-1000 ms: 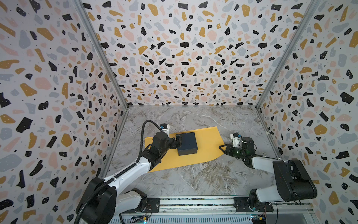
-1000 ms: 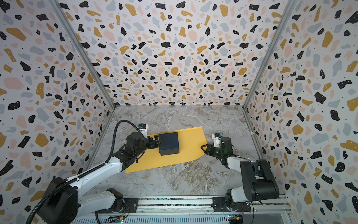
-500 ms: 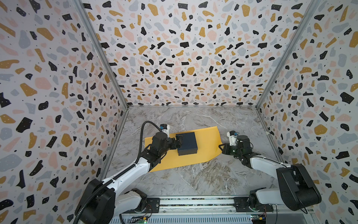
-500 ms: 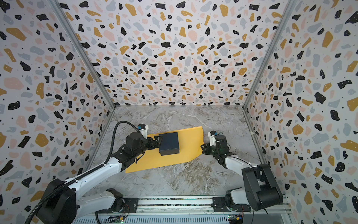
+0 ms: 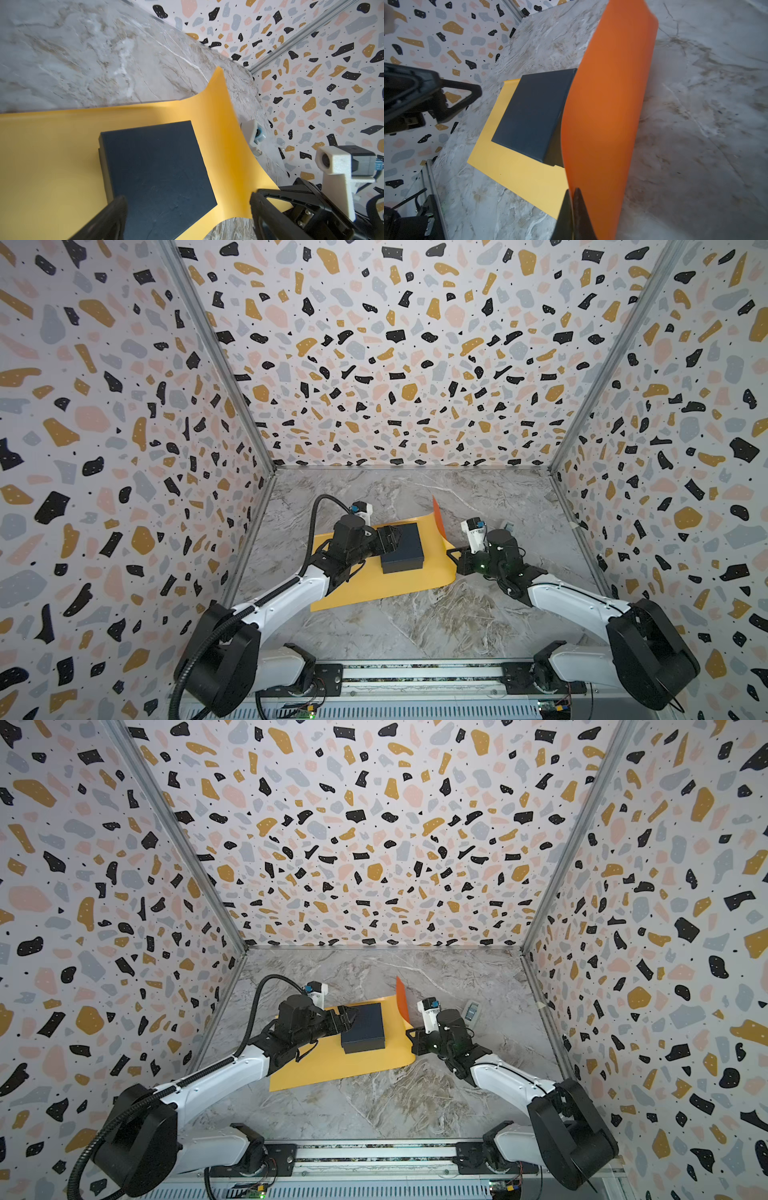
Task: Wrap a gift box in wrapping paper
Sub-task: First fold the wrapping paper around the gift box.
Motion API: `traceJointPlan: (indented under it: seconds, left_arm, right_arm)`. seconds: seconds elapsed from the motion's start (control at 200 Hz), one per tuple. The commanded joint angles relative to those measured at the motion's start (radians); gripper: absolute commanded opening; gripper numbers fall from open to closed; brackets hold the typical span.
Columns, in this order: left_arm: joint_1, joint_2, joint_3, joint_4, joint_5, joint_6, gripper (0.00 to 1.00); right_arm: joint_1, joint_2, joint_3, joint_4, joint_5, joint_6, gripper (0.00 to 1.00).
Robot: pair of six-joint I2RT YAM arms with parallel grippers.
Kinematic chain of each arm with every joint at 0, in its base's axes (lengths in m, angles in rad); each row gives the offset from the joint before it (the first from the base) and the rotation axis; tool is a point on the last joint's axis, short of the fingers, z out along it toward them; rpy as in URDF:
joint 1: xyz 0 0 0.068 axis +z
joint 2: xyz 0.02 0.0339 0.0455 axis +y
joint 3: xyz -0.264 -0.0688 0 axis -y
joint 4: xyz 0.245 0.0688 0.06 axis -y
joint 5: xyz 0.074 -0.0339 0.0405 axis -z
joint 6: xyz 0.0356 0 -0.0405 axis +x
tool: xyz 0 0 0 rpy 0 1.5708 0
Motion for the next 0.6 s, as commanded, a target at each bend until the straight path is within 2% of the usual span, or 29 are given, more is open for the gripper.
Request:
traceJointPlan:
  seconds: [0.0,0.405,0.596]
  left_arm:
    - [-0.011,0.015,0.05,0.044,0.038,-0.023,0.92]
    - [-0.064,0.156,0.15,0.085,0.07,-0.059,0.89]
    - [-0.071,0.229,0.19,0.111,0.047,-0.073,0.81]
  right_arm:
    - [0.046,-0.023,0.055,0.013,0.031,-0.019,0.02]
    - [0.156,0.039,0.097,0.013,0.082,0.006,0.02]
    - [0.181,0.059,0.103,0.023,0.092,0.018,0.02]
